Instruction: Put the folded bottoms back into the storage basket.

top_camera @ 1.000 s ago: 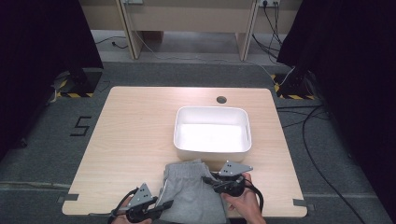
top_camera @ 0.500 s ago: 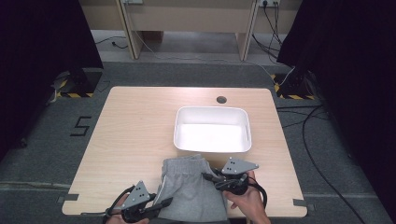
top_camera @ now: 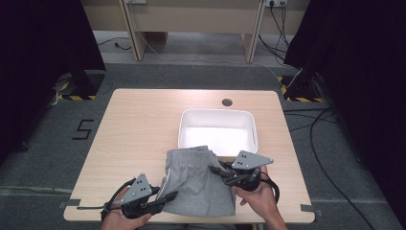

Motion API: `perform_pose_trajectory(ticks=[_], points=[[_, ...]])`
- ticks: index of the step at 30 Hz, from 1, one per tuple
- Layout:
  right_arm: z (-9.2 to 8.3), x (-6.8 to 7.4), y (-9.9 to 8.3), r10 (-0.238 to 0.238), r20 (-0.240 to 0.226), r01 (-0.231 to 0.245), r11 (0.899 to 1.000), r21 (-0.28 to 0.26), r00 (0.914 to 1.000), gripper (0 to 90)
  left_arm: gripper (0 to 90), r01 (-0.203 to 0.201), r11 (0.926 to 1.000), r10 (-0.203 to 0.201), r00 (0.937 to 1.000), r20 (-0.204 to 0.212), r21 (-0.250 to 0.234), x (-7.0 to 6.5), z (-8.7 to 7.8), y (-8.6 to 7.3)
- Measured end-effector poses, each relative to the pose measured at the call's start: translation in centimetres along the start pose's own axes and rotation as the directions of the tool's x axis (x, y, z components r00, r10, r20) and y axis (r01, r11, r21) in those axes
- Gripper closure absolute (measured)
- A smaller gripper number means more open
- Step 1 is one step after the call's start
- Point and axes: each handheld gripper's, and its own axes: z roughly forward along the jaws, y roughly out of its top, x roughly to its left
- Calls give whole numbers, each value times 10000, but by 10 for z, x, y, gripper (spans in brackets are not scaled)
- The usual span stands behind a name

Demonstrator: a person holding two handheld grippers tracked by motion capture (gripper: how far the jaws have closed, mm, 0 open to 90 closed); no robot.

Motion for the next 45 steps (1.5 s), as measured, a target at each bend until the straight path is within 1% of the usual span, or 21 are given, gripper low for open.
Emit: perform_pose_trajectory(ticks=[2, 5, 10, 12, 15, 18, 20, 22, 26, 29, 31, 32, 33, 35, 37, 39, 40, 41, 43, 45], points=[[0, -1, 2, 16, 27, -16, 10000, -59, 10000, 762, 703, -8, 10000, 8, 10000, 6, -82, 3, 1, 6], [-1, -8, 10, -1, 76, 1, 10000, -23, 10000, 762, 703, 130, 9998, -129, 9999, 70, -173, 9, 3, 14], [-5, -20, 25, -16, 53, 16, 10000, -41, 10000, 762, 703, 130, 9994, -126, 9998, 127, -333, 15, 4, 30], [-6, -24, 32, -118, 130, 119, 9999, -20, 9998, 762, 703, 99, 9994, -95, 9999, 129, -345, 18, 4, 38], [-7, -31, 40, -106, 196, 105, 9999, 28, 9998, 762, 703, 107, 9992, -102, 9999, 134, -386, 24, 8, 48], [-7, -38, 47, -160, 369, 158, 9999, 57, 9992, 762, 703, 111, 9993, -107, 9999, 108, -366, 29, 11, 54], [-5, -42, 49, -143, 410, 137, 9998, 146, 9991, 762, 703, 216, 9993, -212, 9997, 131, -321, 33, 15, 58], [-4, -47, 51, -113, 430, 102, 9996, 256, 9990, 762, 703, 188, 9994, -185, 9998, 95, -294, 35, 18, 61], [-2, -57, 58, -93, 555, 72, 9993, 366, 9984, 762, 703, 271, 9991, -267, 9996, 117, -332, 43, 27, 70], [-1, -66, 63, -140, 659, 114, 9991, 402, 9977, 762, 703, 419, 9983, -413, 9990, 146, -417, 50, 34, 77], [-1, -74, 67, -44, 676, 14, 9990, 454, 9977, 762, 702, 496, 9978, -489, 9987, 150, -440, 54, 39, 82], [1, -79, 69, -35, 693, -1, 9987, 514, 9976, 762, 702, 540, 9975, -534, 9985, 130, -455, 56, 42, 84], [2, -83, 71, 12, 734, -59, 9979, 638, 9973, 762, 703, 518, 9976, -515, 9986, 76, -455, 57, 45, 86], [4, -92, 75, -51, 856, -11, 9973, 733, 9963, 762, 702, 425, 9981, -429, 9990, -88, -446, 60, 51, 90], [7, -97, 77, -20, 923, -54, 9968, 793, 9957, 762, 702, 380, 9984, -389, 9990, -211, -425, 65, 57, 94], [10, -104, 79, -17, 1014, -66, 9966, 821, 9948, 762, 702, 612, 9971, -618, 9980, -142, -442, 69, 63, 96], [11, -107, 80, 24, 1065, -117, 9961, 874, 9943, 761, 702, 621, 9972, -628, 9979, -165, -423, 72, 66, 97], [13, -113, 81, 51, 1136, -156, 9957, 916, 9935, 762, 701, 654, 9971, -662, 9976, -193, -395, 74, 69, 99], [14, -115, 82, 82, 1182, -192, 9955, 923, 9930, 762, 702, 690, 9967, -701, 9972, -244, -424, 78, 75, 102], [15, -122, 84, 47, 1280, -169, 9954, 941, 9918, 761, 702, 733, 9965, -745, 9968, -299, -399, 81, 80, 104]])
